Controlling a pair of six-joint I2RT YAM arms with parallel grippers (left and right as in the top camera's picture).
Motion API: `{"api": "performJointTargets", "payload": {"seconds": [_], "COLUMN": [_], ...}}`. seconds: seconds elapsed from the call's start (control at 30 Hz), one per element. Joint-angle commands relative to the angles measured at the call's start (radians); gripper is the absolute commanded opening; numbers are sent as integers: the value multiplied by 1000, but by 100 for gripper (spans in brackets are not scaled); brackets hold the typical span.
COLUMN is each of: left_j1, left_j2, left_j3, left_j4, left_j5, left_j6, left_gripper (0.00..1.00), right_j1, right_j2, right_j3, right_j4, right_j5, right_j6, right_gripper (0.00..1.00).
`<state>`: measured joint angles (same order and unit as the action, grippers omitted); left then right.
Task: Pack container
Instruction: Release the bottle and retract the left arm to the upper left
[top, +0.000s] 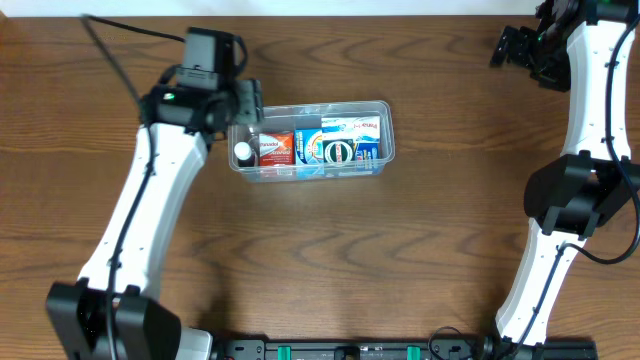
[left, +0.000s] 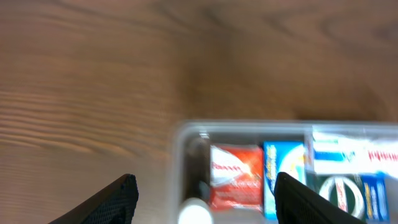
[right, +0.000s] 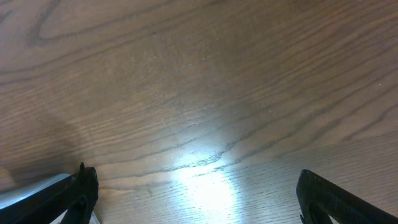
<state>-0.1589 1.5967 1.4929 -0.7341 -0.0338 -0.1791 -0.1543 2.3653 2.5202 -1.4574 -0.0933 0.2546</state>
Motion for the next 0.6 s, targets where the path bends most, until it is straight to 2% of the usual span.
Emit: {"api": "performJointTargets", "payload": {"seconds": [0.0, 0.17, 0.33, 0.57], "left_j1": [87, 214, 296, 317], "left_j2": [-14, -14, -14, -14], "left_j3": [19, 19, 18, 18], "left_j4": [15, 26, 45, 43], "left_j5": [-64, -64, -64, -64], "left_j6": [6, 6, 6, 6], "left_gripper": [71, 72, 98, 98], "right_j1": [4, 4, 4, 4], "right_j2": [-5, -5, -5, -5], "right_j3": [17, 17, 17, 17], "right_j4": [0, 0, 0, 0], "right_j5": [11, 11, 11, 11], "right_j6": [-9, -9, -9, -9], "right_gripper": [99, 99, 99, 99]}}
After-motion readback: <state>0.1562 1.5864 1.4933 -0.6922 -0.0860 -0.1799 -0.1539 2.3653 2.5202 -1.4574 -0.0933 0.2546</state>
